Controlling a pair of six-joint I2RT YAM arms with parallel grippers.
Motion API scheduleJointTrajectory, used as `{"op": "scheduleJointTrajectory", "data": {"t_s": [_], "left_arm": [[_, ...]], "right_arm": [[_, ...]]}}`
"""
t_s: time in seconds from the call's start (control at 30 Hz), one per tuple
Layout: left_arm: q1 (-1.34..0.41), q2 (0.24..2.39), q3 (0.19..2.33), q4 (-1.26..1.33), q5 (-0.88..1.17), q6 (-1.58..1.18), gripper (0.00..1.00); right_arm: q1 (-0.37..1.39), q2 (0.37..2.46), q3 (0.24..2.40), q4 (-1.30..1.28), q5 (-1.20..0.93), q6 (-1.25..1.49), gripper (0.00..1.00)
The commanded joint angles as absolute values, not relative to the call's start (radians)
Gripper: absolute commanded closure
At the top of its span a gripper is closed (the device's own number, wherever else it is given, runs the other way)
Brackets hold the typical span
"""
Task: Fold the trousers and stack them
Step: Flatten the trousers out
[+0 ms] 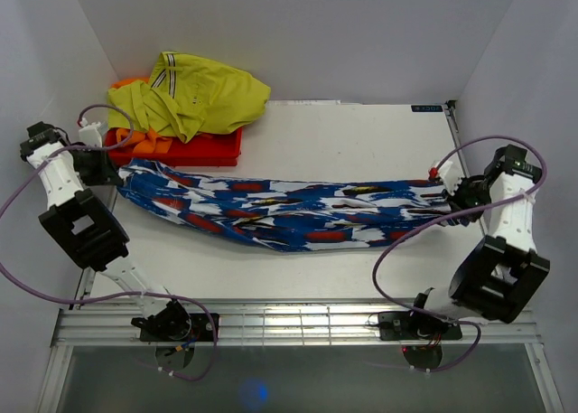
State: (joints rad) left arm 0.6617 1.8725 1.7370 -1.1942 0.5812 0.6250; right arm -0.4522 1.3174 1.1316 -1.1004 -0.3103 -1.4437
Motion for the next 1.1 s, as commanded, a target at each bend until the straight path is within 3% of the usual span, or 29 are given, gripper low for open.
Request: {"op": "scheduleJointTrajectory", "data": {"t_s": [0.0,0.17,0.37,0.43,0.47,0.5,0.53,0.57,0.67,0.7,0.83,0.97,1.07], "left_arm": [[0.611,1.9,1.835,-1.151,0.563,0.617,1.0],[0.514,2.031,1.904,-1.126,0.517,0.532,1.0],[0.434,2.121,1.891,-1.065,0.457,0.456,1.0],[0.43,2.132,1.885,-1.049,0.463,0.43,0.86],[0.425,2.131,1.884,-1.048,0.471,0.413,0.78],[0.423,2.129,1.884,-1.049,0.475,0.407,0.6],[0.423,2.123,1.881,-1.052,0.492,0.403,0.52],[0.425,2.1,1.87,-1.06,0.505,0.422,0.44],[0.451,2.007,1.815,-1.052,0.528,0.442,0.25],[0.469,1.99,1.809,-1.049,0.54,0.442,0.2],[0.612,1.97,1.833,-1.095,0.632,0.442,0.19],[0.754,1.985,1.793,-1.111,0.704,0.55,0.19],[0.769,2.016,1.743,-1.123,0.725,0.684,0.19]], "right_arm": [[-0.445,1.515,1.261,-1.063,-0.311,-1.373,0.92],[-0.376,1.732,1.364,-0.973,-0.229,-1.227,0.92],[-0.273,1.851,1.293,-0.792,-0.098,-1.126,0.92],[-0.247,1.867,1.289,-0.756,-0.068,-1.088,0.92],[-0.241,1.873,1.29,-0.752,-0.048,-1.074,0.88],[-0.236,1.873,1.292,-0.738,-0.037,-1.045,0.82],[-0.232,1.865,1.293,-0.738,-0.029,-1.042,0.77],[-0.232,1.852,1.295,-0.739,-0.034,-1.039,0.6],[-0.23,1.742,1.282,-0.758,-0.066,-1.042,0.28],[-0.229,1.72,1.284,-0.788,-0.078,-1.043,0.24],[-0.181,1.6,1.26,-0.894,-0.168,-1.054,0.21],[-0.082,1.453,1.137,-0.946,-0.218,-1.078,0.26],[-0.002,1.405,1.037,-0.954,-0.244,-1.077,0.28]]}}
